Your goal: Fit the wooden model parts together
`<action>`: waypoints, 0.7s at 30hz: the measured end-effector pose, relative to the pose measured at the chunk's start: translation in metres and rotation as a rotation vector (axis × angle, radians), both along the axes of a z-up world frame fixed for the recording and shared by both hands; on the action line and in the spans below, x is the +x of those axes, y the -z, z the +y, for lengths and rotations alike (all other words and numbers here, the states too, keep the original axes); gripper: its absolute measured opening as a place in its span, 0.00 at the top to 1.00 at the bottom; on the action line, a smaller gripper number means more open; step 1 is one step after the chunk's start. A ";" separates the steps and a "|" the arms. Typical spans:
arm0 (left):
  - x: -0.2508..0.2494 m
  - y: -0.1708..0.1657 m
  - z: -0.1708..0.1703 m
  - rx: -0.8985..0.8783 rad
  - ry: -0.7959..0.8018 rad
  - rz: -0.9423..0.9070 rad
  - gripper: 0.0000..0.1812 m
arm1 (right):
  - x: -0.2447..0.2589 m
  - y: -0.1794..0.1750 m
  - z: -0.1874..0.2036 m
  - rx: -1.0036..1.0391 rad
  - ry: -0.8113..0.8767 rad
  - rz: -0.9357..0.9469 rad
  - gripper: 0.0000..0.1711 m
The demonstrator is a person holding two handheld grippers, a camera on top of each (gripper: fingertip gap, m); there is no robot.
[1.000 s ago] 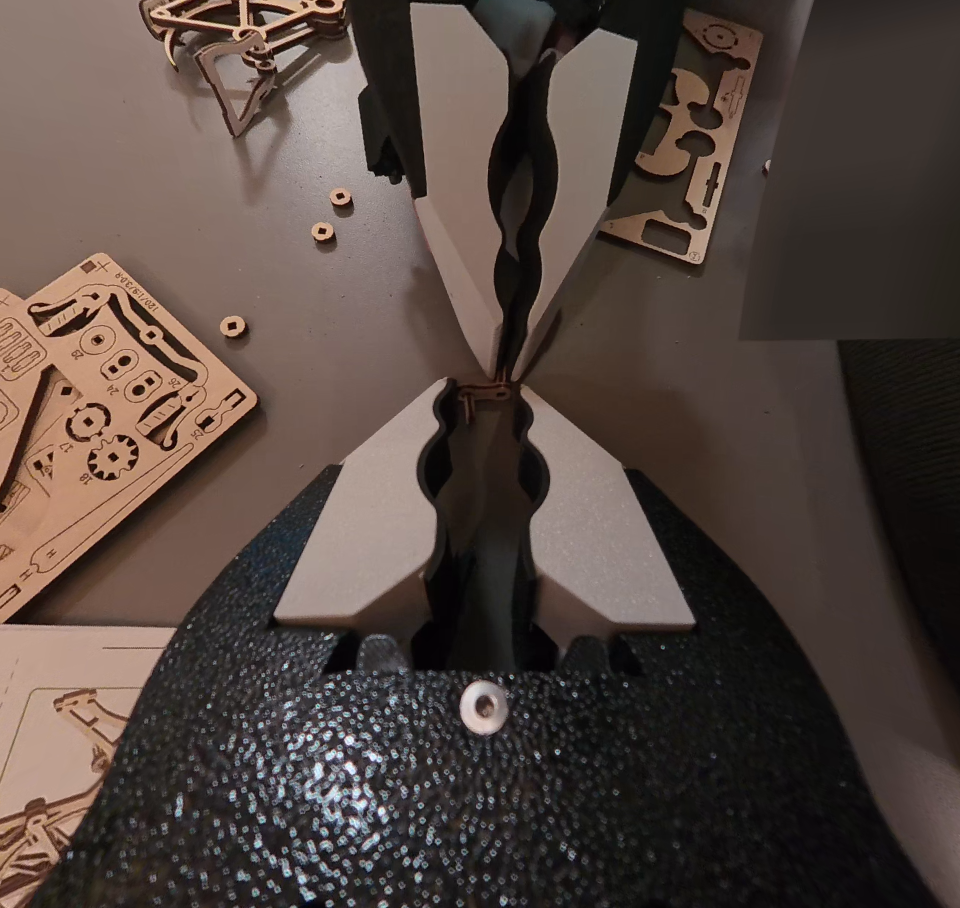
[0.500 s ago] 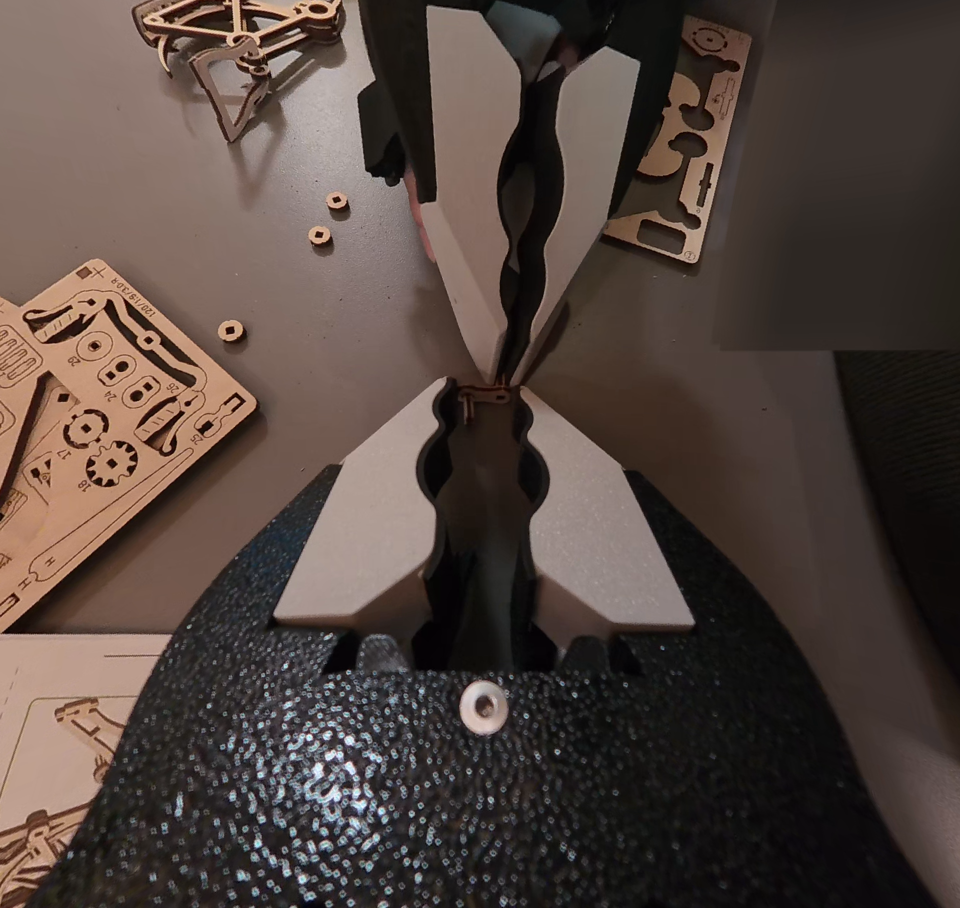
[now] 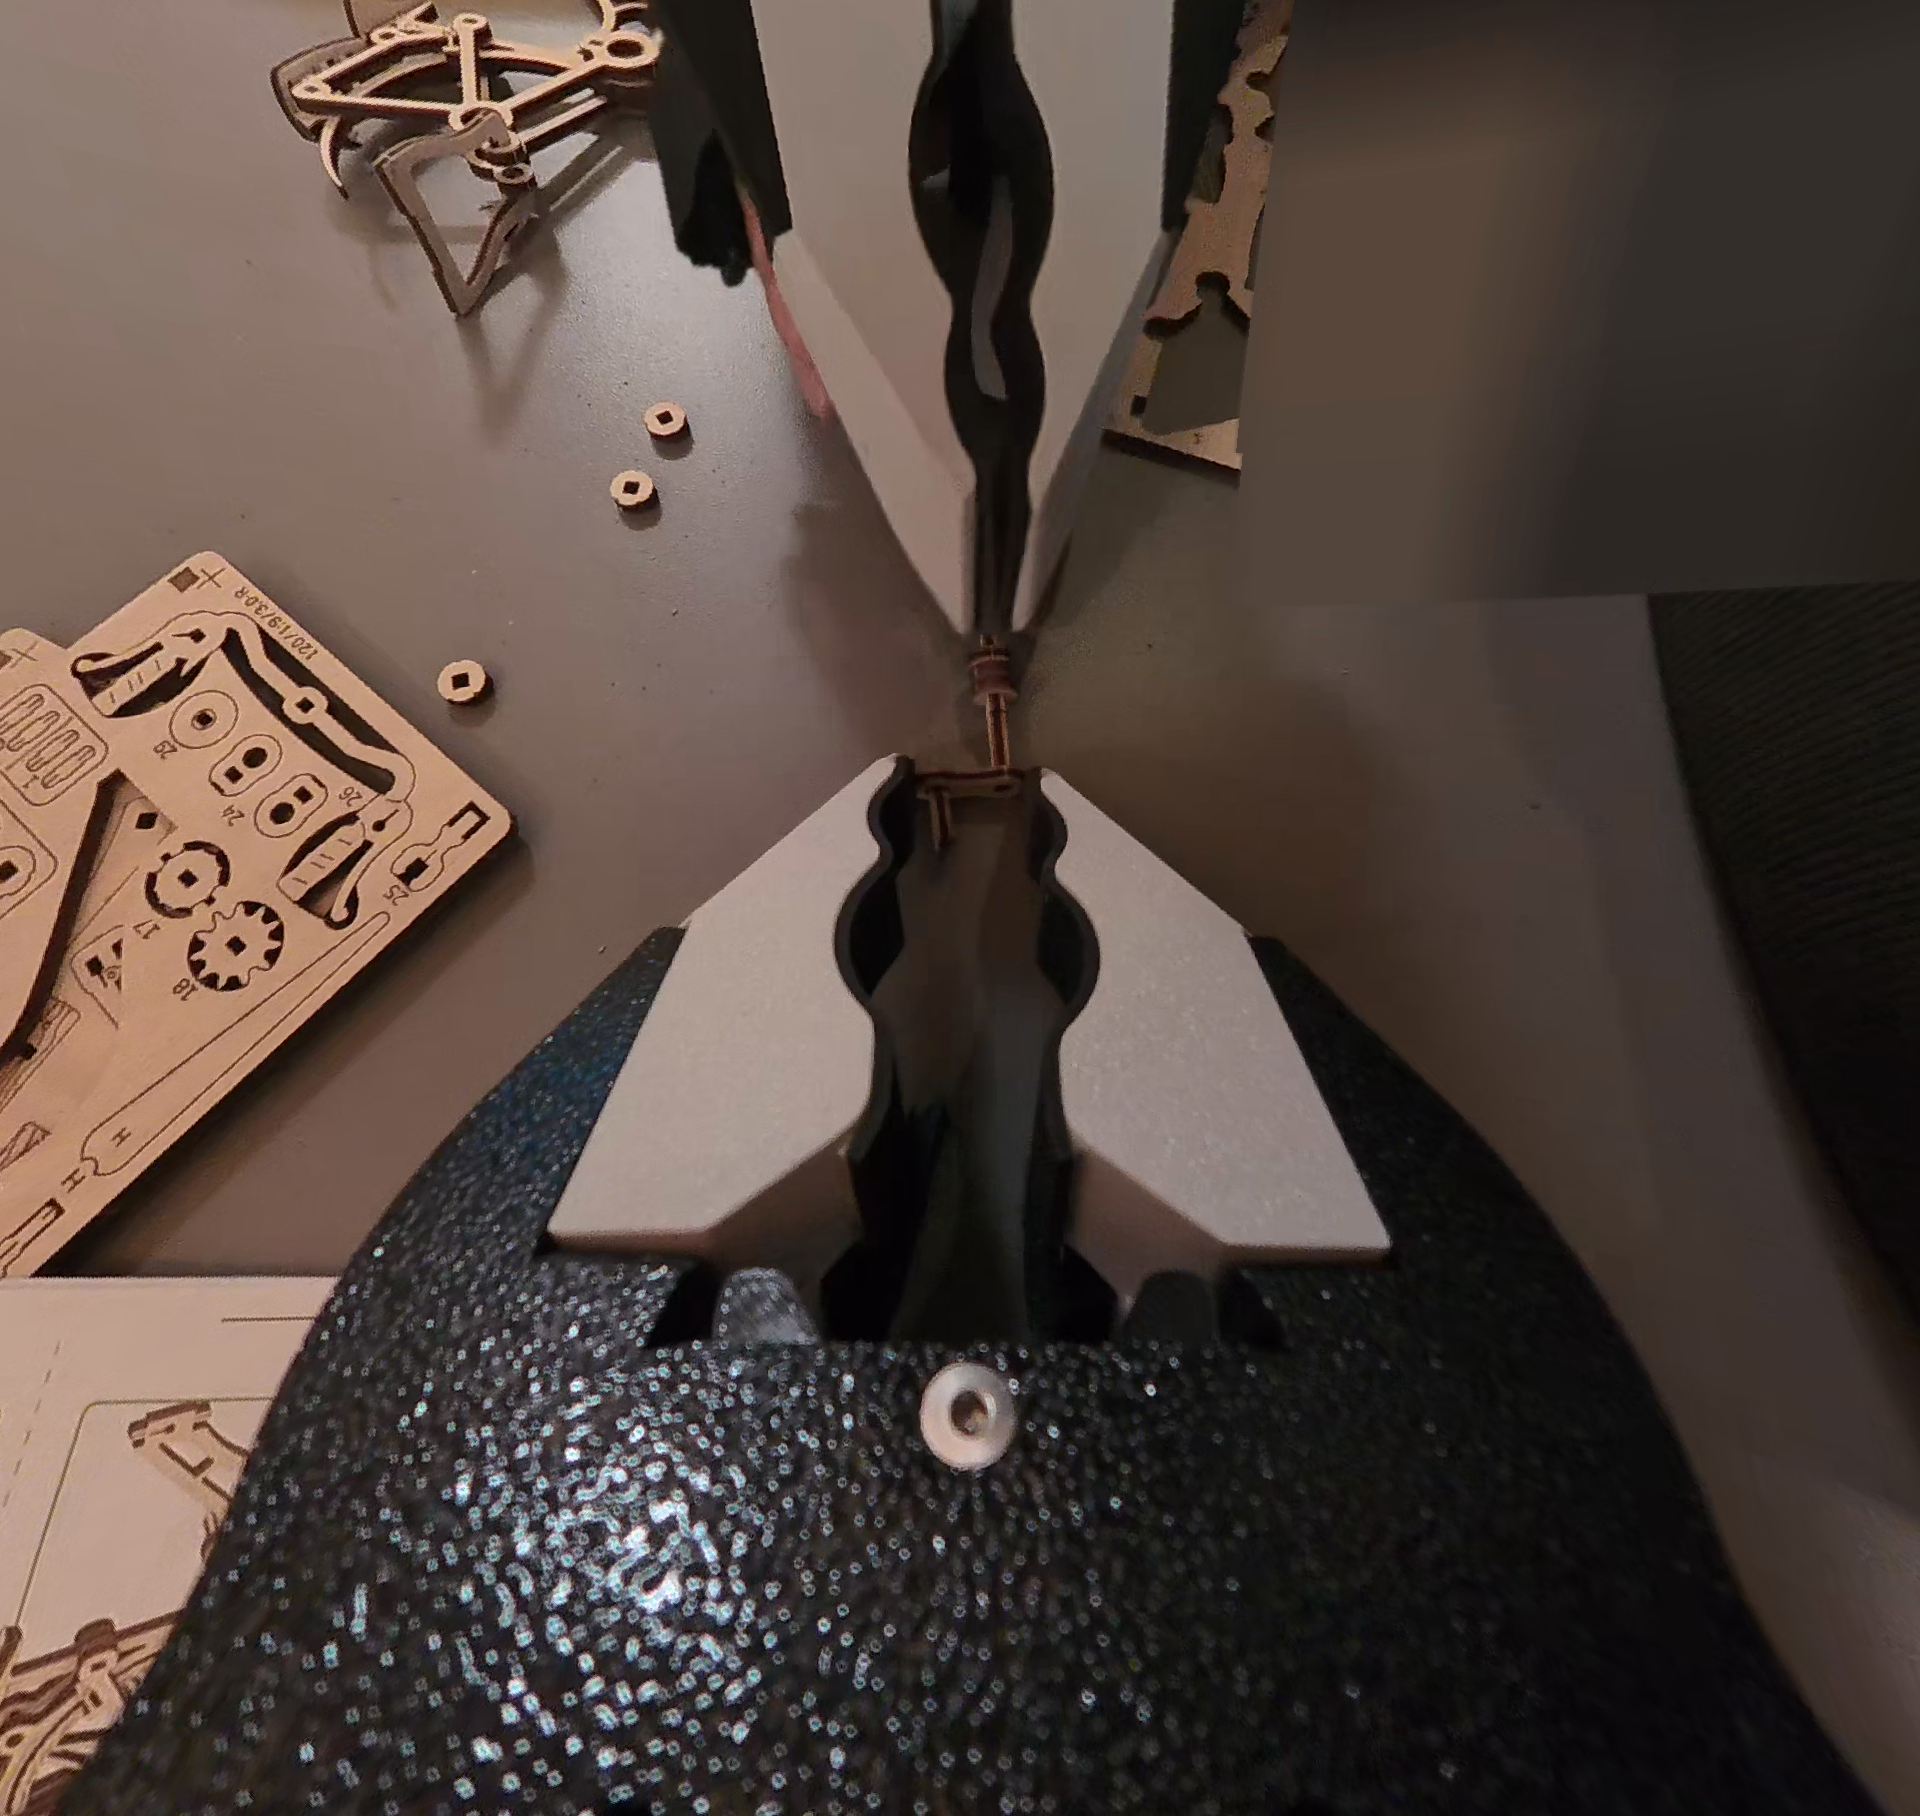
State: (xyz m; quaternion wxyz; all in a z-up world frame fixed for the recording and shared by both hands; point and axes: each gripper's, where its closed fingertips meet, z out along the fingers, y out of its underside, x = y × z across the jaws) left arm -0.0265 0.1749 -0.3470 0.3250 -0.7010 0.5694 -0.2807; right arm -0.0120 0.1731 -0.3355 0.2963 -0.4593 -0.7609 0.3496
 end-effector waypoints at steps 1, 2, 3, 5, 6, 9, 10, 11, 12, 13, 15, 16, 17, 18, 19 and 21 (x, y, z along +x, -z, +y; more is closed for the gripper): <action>0.000 0.000 0.000 0.002 0.000 0.000 0.89 | 0.000 -0.001 0.000 -0.005 -0.002 0.006 0.99; 0.000 0.000 0.000 0.001 0.001 0.000 0.89 | 0.000 -0.001 -0.001 -0.005 -0.004 0.006 1.00; 0.000 0.000 0.000 0.000 0.001 0.000 0.89 | 0.000 0.001 -0.001 -0.002 -0.006 -0.001 1.00; 0.000 0.000 0.000 0.001 0.001 -0.001 0.89 | 0.000 0.003 -0.001 0.002 -0.007 -0.012 0.99; 0.000 0.000 0.000 0.000 0.001 -0.001 0.89 | 0.000 0.003 -0.002 -0.003 -0.008 -0.015 0.98; 0.000 0.000 0.000 0.000 0.001 -0.001 0.89 | 0.000 0.004 -0.001 -0.010 -0.005 -0.022 0.99; 0.000 0.000 0.000 0.000 0.001 -0.001 0.89 | 0.000 0.004 0.000 -0.004 -0.003 -0.023 0.99; 0.000 0.000 0.000 0.000 0.001 -0.001 0.89 | 0.000 0.004 0.000 -0.001 -0.002 -0.023 0.98; 0.000 0.000 0.000 0.000 0.001 -0.001 0.89 | 0.000 0.004 0.000 -0.001 -0.001 -0.025 0.98; 0.000 0.000 0.000 0.000 0.001 -0.001 0.89 | 0.000 0.005 0.001 -0.002 0.001 -0.027 0.98; 0.000 0.000 0.000 0.000 0.001 0.000 0.89 | 0.001 0.007 0.002 0.005 0.004 -0.039 0.97; 0.000 0.000 0.000 0.001 0.002 0.000 0.89 | 0.001 0.008 0.002 0.009 0.002 -0.045 0.97; 0.000 0.000 0.000 0.001 0.002 0.000 0.89 | 0.001 0.008 0.002 0.011 -0.002 -0.048 0.98; 0.000 0.000 0.000 0.001 0.002 0.000 0.89 | 0.002 0.009 0.001 0.014 -0.005 -0.049 0.98; 0.000 0.000 0.000 0.001 0.001 0.001 0.89 | 0.001 0.009 0.001 0.017 -0.006 -0.048 0.98; 0.000 0.000 0.000 -0.001 -0.002 0.002 0.89 | 0.001 0.008 0.002 0.015 -0.003 -0.042 0.99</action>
